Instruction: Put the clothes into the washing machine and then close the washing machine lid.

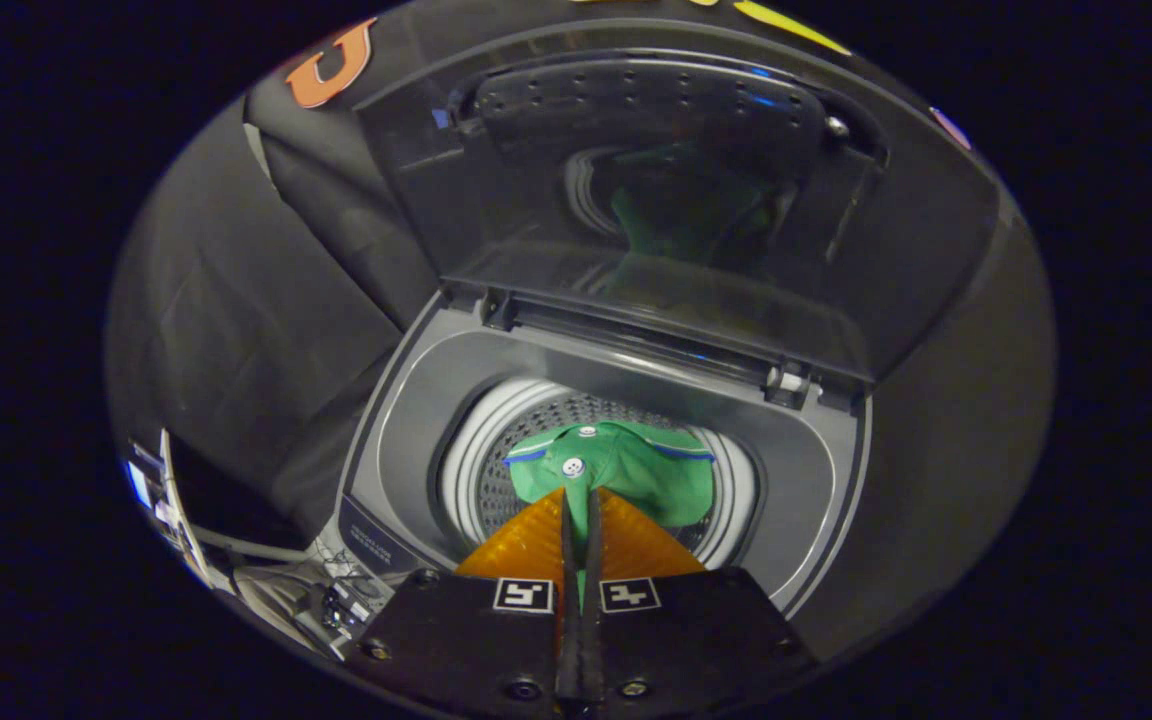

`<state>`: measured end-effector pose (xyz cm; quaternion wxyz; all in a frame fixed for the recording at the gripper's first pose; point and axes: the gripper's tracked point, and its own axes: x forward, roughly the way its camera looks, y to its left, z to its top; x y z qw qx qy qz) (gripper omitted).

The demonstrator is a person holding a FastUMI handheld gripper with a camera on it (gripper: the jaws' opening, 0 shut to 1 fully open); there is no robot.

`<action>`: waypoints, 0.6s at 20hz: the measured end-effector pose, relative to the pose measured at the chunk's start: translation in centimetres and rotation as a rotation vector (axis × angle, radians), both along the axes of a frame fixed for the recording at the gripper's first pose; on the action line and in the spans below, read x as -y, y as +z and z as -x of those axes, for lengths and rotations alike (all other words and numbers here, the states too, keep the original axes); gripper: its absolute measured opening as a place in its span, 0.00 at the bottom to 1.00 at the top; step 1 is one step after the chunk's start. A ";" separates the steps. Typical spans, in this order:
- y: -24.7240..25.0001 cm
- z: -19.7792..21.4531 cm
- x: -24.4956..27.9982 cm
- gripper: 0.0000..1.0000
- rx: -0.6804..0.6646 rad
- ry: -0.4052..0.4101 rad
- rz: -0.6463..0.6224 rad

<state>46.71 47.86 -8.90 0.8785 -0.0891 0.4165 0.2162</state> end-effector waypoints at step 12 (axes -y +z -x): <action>0.0 0.7 2.0 0.70 0.046 -0.066 -0.015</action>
